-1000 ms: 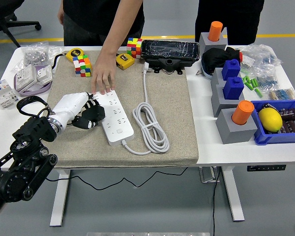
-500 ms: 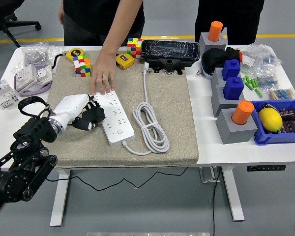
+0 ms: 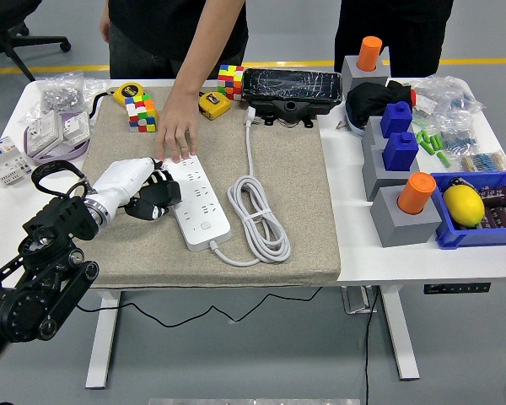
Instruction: Pick up the plug,place it near the board,insert it into the board,press the button
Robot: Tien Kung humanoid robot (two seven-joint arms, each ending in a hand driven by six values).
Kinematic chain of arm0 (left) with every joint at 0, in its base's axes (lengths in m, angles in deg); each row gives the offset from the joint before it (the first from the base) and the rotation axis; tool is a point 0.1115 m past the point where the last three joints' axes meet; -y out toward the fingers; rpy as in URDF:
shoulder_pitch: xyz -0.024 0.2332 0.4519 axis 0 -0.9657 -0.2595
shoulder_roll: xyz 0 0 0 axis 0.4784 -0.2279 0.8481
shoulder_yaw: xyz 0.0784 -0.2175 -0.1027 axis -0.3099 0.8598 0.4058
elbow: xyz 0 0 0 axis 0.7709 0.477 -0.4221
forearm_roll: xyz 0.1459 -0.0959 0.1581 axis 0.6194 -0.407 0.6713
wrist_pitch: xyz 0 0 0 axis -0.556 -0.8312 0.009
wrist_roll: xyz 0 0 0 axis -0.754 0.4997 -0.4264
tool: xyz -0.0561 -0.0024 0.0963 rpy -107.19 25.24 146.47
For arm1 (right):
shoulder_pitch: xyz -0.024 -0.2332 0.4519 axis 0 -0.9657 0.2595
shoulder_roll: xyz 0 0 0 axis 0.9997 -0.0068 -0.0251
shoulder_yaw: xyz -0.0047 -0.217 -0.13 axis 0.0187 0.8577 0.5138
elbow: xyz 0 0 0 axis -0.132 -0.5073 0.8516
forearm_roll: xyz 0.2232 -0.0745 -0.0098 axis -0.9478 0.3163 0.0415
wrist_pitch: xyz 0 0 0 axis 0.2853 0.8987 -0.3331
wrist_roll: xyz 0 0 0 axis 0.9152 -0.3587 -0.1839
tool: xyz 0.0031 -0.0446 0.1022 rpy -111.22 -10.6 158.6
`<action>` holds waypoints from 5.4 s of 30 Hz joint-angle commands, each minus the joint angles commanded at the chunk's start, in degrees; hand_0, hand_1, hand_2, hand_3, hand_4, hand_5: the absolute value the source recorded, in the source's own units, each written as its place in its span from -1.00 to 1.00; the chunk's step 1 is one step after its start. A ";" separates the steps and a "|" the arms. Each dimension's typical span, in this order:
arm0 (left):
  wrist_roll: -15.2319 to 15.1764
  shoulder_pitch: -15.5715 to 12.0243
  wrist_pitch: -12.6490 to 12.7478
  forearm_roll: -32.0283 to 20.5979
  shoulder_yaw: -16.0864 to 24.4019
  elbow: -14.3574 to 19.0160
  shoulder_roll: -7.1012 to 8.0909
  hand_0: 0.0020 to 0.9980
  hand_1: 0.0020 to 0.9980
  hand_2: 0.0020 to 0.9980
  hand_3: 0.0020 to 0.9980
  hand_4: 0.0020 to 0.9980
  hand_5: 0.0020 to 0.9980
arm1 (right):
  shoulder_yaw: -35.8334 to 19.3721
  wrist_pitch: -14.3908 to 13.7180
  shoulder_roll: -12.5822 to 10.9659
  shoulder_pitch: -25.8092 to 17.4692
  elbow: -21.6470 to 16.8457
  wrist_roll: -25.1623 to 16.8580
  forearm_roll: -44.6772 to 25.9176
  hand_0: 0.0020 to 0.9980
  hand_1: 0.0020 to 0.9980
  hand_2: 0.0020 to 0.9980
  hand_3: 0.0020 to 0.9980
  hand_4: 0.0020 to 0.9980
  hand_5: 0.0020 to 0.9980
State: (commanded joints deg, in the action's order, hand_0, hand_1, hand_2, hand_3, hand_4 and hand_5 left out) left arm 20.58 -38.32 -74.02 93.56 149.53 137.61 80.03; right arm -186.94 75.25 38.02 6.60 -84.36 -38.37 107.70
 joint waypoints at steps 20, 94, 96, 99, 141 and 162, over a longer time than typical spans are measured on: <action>5.21 0.87 -9.86 2.43 -0.60 6.69 1.06 -0.45 -0.52 -0.38 0.04 0.50 -1.00 | -0.16 0.15 -0.15 0.00 0.00 0.04 -0.02 0.56 0.46 0.45 0.51 1.00 0.95; 12.15 10.42 -21.69 -0.94 -5.95 0.84 1.50 -0.52 -0.81 -0.65 -0.02 0.36 -0.90 | -2.06 -0.37 -0.77 0.05 0.00 -0.33 0.99 0.56 0.45 0.44 0.50 1.00 0.93; 12.17 10.39 -21.37 -0.57 -6.03 0.81 1.53 -0.52 -0.81 -0.65 -0.02 0.36 -0.90 | -2.15 -0.37 -0.80 -0.01 0.00 -0.26 1.12 0.56 0.45 0.44 0.50 1.00 0.93; 12.24 10.36 -21.10 -0.23 -6.10 0.80 1.52 -0.51 -0.79 -0.61 0.01 0.36 -0.89 | -2.29 -0.35 -0.82 -0.11 0.00 -0.23 1.18 0.56 0.45 0.44 0.50 1.00 0.92; 12.55 11.20 -21.63 2.43 -7.07 0.38 2.06 0.95 1.00 0.94 0.79 1.00 -0.70 | -3.51 0.68 -1.17 0.08 0.00 -0.23 2.20 0.57 0.45 0.44 0.51 1.00 0.90; 5.19 6.61 -6.85 -11.87 2.37 6.44 0.57 1.00 1.00 1.00 1.00 1.00 1.00 | -3.08 0.54 -1.05 0.02 0.00 -0.10 1.85 0.57 0.45 0.44 0.51 1.00 0.90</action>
State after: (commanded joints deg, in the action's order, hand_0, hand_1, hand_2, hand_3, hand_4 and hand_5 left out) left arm 25.77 -31.71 -80.86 81.68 151.90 144.05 80.59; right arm -190.02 75.78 36.97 6.62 -84.36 -38.47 109.54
